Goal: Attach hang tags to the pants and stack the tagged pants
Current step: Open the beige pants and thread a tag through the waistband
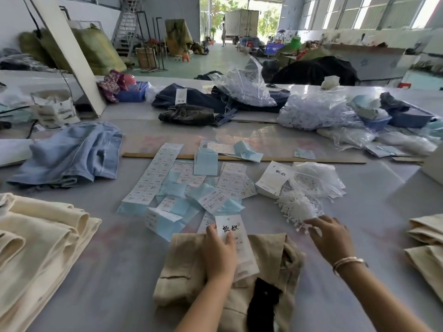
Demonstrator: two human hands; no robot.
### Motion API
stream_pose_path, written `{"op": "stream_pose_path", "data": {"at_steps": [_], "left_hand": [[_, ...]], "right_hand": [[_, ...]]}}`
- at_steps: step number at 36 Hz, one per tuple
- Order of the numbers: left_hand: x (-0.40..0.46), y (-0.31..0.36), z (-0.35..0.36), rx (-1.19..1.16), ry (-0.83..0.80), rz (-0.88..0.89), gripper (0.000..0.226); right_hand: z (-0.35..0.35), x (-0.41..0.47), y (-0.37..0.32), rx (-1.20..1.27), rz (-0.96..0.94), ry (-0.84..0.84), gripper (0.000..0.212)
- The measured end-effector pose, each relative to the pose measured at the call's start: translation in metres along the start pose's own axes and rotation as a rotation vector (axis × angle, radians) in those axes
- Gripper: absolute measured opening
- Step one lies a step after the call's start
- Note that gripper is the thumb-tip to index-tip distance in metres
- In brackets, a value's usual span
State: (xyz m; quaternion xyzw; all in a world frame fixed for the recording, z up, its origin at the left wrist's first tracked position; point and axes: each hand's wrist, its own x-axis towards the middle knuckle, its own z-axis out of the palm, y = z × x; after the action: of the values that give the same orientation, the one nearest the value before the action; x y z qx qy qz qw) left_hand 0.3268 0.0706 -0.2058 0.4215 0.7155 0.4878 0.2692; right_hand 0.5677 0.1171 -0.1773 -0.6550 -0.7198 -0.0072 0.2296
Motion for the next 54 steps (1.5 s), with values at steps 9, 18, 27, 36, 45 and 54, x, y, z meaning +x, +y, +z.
{"op": "stream_pose_path", "data": {"at_steps": [9, 18, 27, 36, 45, 54], "left_hand": [[-0.015, -0.004, 0.004, 0.094, -0.016, 0.171, 0.032], [-0.015, -0.01, 0.004, 0.052, -0.013, 0.193, 0.03], [-0.014, -0.011, 0.005, 0.056, -0.002, 0.224, 0.029], [-0.014, -0.011, 0.005, 0.079, 0.004, 0.234, 0.03], [-0.013, -0.016, 0.008, 0.022, 0.016, 0.255, 0.026], [-0.013, -0.013, 0.007, -0.025, 0.055, 0.247, 0.024]], "right_hand": [[0.016, 0.027, 0.0, -0.361, -0.356, -0.1, 0.023], [0.009, 0.075, -0.005, 0.618, 0.349, -0.033, 0.015], [-0.029, 0.134, -0.022, -0.119, -0.055, -0.221, 0.018], [-0.03, 0.129, -0.04, -0.759, -0.184, -0.419, 0.03], [-0.011, 0.137, -0.016, 0.077, 0.315, -0.207, 0.029], [-0.013, 0.137, -0.02, 1.066, 0.694, -0.161, 0.034]]}}
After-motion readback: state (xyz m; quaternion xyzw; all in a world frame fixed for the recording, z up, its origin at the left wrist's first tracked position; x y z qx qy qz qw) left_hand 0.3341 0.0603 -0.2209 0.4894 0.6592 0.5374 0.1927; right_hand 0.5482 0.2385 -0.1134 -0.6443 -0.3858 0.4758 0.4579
